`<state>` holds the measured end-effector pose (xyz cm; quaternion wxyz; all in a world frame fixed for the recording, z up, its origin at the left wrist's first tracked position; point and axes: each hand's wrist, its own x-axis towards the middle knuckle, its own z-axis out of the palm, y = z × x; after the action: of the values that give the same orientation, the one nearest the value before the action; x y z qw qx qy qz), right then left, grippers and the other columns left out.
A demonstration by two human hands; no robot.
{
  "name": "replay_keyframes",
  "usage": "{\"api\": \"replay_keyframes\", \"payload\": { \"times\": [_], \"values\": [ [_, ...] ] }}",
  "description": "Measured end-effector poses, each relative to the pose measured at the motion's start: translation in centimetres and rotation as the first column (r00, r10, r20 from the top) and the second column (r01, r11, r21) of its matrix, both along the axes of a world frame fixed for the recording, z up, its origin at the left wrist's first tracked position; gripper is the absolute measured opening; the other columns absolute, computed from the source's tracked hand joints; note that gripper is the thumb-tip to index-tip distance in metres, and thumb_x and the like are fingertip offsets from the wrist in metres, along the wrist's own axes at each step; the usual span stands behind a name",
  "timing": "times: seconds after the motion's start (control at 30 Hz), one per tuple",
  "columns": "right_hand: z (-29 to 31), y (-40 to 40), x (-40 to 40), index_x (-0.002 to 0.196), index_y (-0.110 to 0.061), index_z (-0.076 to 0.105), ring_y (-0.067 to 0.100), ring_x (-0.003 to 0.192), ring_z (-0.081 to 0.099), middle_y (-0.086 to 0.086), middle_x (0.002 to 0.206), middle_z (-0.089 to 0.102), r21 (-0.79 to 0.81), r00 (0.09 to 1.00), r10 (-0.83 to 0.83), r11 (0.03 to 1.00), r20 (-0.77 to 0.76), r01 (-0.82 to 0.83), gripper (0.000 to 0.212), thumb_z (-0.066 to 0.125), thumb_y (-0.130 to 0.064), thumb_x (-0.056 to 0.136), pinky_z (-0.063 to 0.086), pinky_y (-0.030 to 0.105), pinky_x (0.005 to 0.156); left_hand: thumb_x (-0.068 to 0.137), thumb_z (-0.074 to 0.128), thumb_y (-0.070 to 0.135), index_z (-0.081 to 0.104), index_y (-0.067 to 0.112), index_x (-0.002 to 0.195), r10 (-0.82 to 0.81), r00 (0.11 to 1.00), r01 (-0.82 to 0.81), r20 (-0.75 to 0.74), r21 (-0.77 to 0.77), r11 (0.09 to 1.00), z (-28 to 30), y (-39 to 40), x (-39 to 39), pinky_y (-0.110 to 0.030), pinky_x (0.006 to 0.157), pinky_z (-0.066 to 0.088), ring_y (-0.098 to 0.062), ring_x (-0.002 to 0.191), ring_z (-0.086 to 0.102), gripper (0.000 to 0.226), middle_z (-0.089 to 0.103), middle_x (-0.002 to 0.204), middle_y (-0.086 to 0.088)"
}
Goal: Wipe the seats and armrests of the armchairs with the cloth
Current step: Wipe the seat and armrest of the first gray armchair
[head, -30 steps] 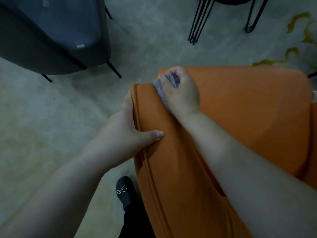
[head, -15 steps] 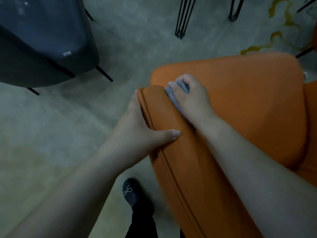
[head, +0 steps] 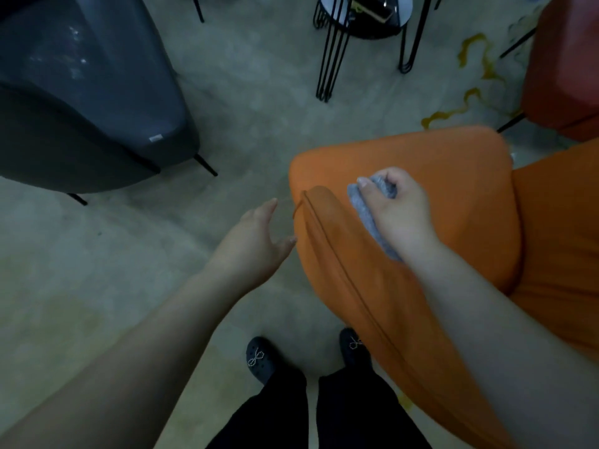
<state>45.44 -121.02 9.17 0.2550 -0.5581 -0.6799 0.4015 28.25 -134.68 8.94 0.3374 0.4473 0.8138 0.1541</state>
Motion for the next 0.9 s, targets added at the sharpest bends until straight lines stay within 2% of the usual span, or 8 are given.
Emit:
{"api": "replay_keyframes", "payload": {
  "times": [0.07,0.2,0.4,0.57,0.73,0.9],
  "values": [
    [1.8,-1.0,-2.2,0.068,-0.023,0.054,0.000,0.061,0.051,-0.009,0.068,0.056,0.029,1.000,0.015,0.999,-0.016,-0.014,0.023,0.063,-0.036,0.084,0.041,0.018,0.060,0.090,0.060,0.045,0.024,0.022,0.152,-0.015,0.994,0.011,-0.104,-0.041,0.999,0.4,-1.4,-1.2,-0.031,0.110,0.029,-0.020,0.139,0.034,0.075,0.034,0.154,-0.001],
    [3.7,-2.6,-6.0,0.071,-0.022,0.057,0.018,0.075,0.057,0.007,0.081,0.063,-0.001,0.985,0.162,0.987,0.065,-0.162,0.020,0.065,-0.035,0.084,0.043,0.032,0.071,0.092,0.058,0.044,0.022,0.024,0.152,-0.012,0.984,-0.017,-0.177,-0.163,0.987,0.5,-4.1,-4.0,-0.039,0.111,0.031,-0.023,0.141,0.030,0.073,0.028,0.157,0.002],
    [5.8,-3.8,-9.8,0.073,-0.021,0.057,0.022,0.078,0.057,0.008,0.081,0.061,-0.032,0.975,0.194,0.981,0.109,-0.192,0.020,0.065,-0.036,0.085,0.041,0.032,0.070,0.093,0.056,0.041,0.022,0.020,0.152,-0.020,0.960,-0.034,-0.279,-0.188,0.982,3.6,-7.1,-9.8,-0.039,0.116,0.026,-0.024,0.144,0.025,0.071,0.025,0.158,0.000],
    [7.3,-2.9,-13.5,0.078,-0.019,0.062,0.024,0.083,0.058,0.010,0.088,0.063,-0.036,0.951,0.261,0.965,0.165,-0.259,0.020,0.063,-0.037,0.086,0.044,0.035,0.075,0.094,0.053,0.040,0.021,0.018,0.152,-0.016,0.953,-0.044,-0.302,-0.191,0.981,6.2,-7.1,-13.3,-0.040,0.117,0.024,-0.024,0.145,0.022,0.069,0.022,0.160,-0.002],
    [8.5,0.3,-18.1,0.079,-0.019,0.062,0.024,0.085,0.058,0.010,0.088,0.064,0.000,0.945,0.269,0.962,0.183,-0.274,0.021,0.062,-0.039,0.087,0.037,0.028,0.069,0.095,0.052,0.041,0.021,0.019,0.152,-0.030,0.941,-0.042,-0.338,-0.202,0.978,7.3,-5.3,-16.7,-0.042,0.117,0.022,-0.024,0.145,0.020,0.069,0.021,0.160,-0.002],
    [8.4,4.4,-23.4,0.075,-0.019,0.059,0.029,0.083,0.059,0.011,0.085,0.063,-0.023,0.941,0.288,0.957,0.176,-0.289,0.026,0.061,-0.042,0.086,0.047,0.040,0.074,0.094,0.053,0.042,0.022,0.023,0.152,-0.004,0.918,-0.088,-0.396,-0.213,0.973,8.5,-2.0,-21.2,-0.040,0.117,0.022,-0.022,0.145,0.020,0.069,0.022,0.160,0.002]
  ]
}}
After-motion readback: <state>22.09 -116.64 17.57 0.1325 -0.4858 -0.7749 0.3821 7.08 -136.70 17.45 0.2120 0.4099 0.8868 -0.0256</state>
